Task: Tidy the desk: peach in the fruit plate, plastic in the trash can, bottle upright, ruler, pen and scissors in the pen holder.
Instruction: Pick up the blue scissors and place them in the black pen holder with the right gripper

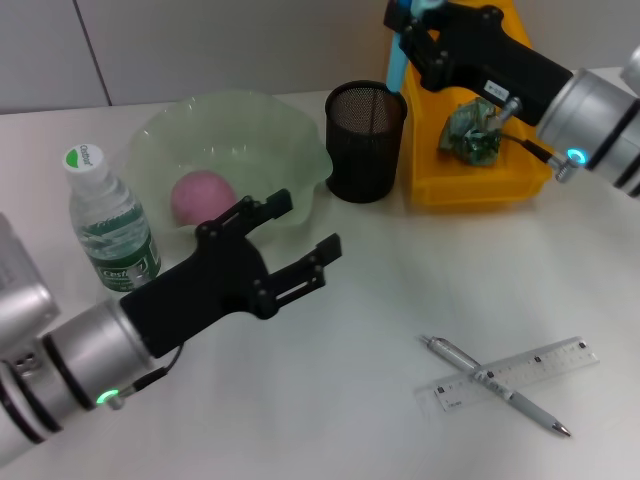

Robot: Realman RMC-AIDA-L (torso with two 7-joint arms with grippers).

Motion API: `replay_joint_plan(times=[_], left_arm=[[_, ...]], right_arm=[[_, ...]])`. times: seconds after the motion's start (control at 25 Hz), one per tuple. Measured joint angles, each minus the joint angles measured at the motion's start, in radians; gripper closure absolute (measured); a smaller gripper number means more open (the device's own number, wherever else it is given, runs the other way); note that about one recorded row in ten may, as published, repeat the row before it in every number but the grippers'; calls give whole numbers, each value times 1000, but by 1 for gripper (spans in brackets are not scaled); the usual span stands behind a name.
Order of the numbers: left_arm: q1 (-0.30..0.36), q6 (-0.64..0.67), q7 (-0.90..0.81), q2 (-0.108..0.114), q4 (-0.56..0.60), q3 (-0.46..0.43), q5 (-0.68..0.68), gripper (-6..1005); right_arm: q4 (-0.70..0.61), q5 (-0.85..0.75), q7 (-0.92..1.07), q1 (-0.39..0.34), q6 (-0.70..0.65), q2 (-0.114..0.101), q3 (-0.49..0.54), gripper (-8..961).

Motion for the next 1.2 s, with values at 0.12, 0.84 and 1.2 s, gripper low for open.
replay_joint_plan(times=[0.12,0.84,1.2], left_arm=[[5,19,-29,7,0,-18,33,200],[71,160,-284,47,-2,-236,285,201],[71,161,-285,45,-6,-237,285,201]], right_arm=[[4,0,0,26,56,1,1,863],[67,0,-1,112,271,6,-15,863],[95,-4,-2,144,352,6,-60,863]])
